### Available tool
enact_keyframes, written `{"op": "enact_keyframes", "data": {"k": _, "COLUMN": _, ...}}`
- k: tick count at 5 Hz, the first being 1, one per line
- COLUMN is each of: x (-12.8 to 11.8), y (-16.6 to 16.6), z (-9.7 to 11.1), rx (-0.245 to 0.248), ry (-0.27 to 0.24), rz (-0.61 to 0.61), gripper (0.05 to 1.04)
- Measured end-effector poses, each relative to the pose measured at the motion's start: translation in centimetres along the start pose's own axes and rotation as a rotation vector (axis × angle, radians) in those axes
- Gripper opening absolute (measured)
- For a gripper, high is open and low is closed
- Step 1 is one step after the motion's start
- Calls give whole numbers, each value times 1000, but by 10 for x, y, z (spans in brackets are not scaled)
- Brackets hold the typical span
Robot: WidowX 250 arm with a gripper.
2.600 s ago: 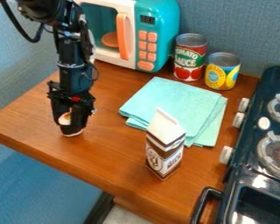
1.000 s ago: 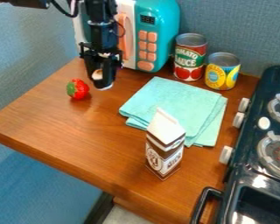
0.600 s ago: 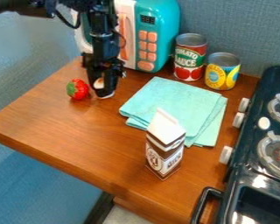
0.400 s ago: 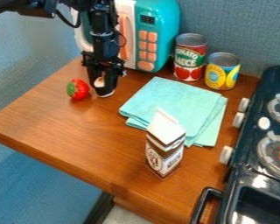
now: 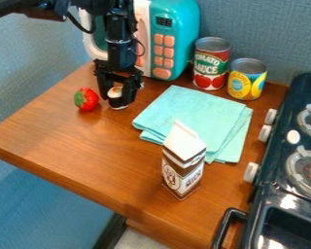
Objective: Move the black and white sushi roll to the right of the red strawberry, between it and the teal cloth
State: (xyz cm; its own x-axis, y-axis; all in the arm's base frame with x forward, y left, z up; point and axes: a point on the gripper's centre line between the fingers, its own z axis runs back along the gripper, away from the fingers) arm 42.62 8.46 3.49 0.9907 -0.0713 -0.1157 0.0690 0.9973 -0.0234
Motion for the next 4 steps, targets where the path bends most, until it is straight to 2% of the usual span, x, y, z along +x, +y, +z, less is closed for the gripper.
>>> {"op": "enact_keyframes", "data": {"k": 1, "x": -2, "y": -1, "z": -6, "rx": -4, "ry": 10, "rz": 17, "gripper": 1007}}
{"op": "enact_keyframes", "data": {"k": 2, "x": -3, "y": -1, "z": -5, "rx": -2, "ry": 3, "rz": 25, "gripper": 1003}}
{"op": "enact_keyframes", "data": {"k": 3, "x": -16, "y": 0, "z": 17, "rx": 29, "ry": -23, "rz": 29, "gripper": 1001}}
{"op": "enact_keyframes", "data": {"k": 4, "x": -32, "y": 10, "z": 25, "rx": 117, "ry": 6, "rz": 37, "gripper": 1001}}
